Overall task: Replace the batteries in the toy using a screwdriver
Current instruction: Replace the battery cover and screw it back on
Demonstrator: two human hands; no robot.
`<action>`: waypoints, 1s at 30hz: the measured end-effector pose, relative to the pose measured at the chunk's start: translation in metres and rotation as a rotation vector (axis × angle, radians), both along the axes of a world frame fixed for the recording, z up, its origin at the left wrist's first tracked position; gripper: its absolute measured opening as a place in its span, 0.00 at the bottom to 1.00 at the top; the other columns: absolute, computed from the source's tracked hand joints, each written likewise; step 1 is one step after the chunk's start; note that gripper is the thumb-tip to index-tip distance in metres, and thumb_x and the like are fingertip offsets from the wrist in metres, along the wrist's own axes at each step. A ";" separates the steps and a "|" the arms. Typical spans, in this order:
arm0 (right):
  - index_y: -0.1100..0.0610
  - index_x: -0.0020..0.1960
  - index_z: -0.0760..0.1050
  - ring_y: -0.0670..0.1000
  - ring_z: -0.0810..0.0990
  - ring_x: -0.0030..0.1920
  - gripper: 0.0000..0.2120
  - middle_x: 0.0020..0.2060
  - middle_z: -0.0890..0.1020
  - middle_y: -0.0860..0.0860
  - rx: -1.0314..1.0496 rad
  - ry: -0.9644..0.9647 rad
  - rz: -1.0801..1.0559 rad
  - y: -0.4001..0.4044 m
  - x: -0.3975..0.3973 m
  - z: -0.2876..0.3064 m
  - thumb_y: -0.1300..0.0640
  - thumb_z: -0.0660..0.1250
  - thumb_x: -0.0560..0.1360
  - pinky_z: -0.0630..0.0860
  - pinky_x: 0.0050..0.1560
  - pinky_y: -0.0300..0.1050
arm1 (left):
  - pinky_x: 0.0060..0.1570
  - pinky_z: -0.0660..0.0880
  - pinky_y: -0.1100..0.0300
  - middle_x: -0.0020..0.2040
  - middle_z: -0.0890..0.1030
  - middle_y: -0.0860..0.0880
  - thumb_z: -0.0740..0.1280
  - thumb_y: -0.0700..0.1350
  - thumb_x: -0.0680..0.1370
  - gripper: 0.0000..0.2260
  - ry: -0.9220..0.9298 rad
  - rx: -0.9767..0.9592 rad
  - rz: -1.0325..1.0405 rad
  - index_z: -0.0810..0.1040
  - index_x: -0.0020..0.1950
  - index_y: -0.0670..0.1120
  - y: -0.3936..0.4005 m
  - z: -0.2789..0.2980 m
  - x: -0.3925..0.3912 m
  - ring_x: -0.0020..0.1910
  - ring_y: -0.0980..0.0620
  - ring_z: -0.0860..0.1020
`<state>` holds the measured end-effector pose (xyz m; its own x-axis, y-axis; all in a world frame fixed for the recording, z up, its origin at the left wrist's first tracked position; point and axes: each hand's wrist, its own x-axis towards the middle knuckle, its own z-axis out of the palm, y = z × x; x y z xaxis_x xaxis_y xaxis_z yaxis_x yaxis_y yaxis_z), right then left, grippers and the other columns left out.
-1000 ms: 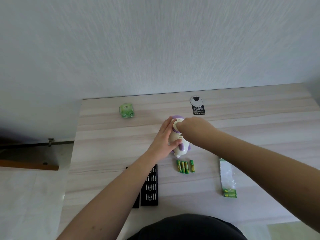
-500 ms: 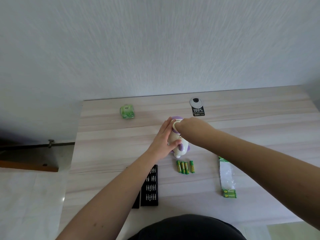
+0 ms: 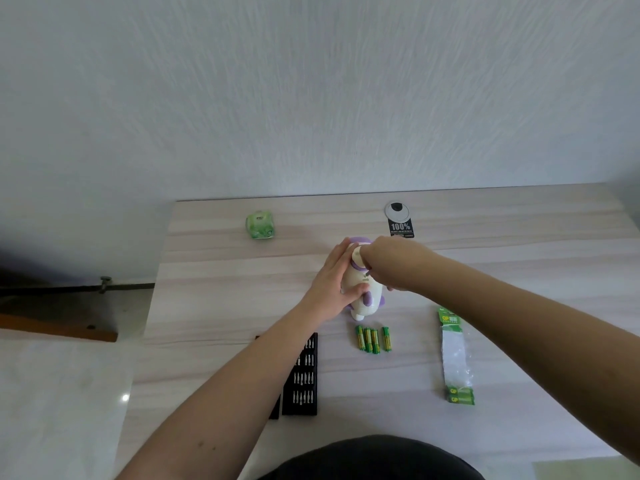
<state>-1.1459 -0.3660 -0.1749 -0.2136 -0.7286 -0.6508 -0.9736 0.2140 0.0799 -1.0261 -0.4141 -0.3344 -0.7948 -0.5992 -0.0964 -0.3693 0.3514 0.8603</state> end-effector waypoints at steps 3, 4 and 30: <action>0.60 0.37 0.70 0.53 0.79 0.30 0.10 0.28 0.79 0.52 0.028 -0.019 -0.142 -0.004 0.001 -0.005 0.62 0.61 0.77 0.76 0.37 0.42 | 0.74 0.57 0.57 0.76 0.51 0.63 0.72 0.48 0.73 0.36 0.005 0.014 0.006 0.58 0.77 0.55 0.001 0.001 0.000 0.76 0.61 0.52; 0.61 0.35 0.69 0.55 0.80 0.31 0.12 0.26 0.79 0.53 0.015 -0.040 -0.164 -0.004 0.001 -0.003 0.61 0.59 0.77 0.76 0.38 0.44 | 0.74 0.57 0.57 0.76 0.51 0.63 0.71 0.49 0.73 0.36 0.005 0.015 0.006 0.58 0.77 0.55 0.001 0.002 0.000 0.76 0.61 0.52; 0.61 0.50 0.75 0.53 0.73 0.38 0.06 0.38 0.74 0.54 -0.196 -0.145 -0.108 0.012 -0.003 -0.019 0.63 0.60 0.78 0.72 0.40 0.46 | 0.57 0.77 0.44 0.76 0.50 0.65 0.71 0.49 0.74 0.34 0.010 0.042 0.008 0.58 0.76 0.60 0.001 0.005 0.004 0.73 0.63 0.56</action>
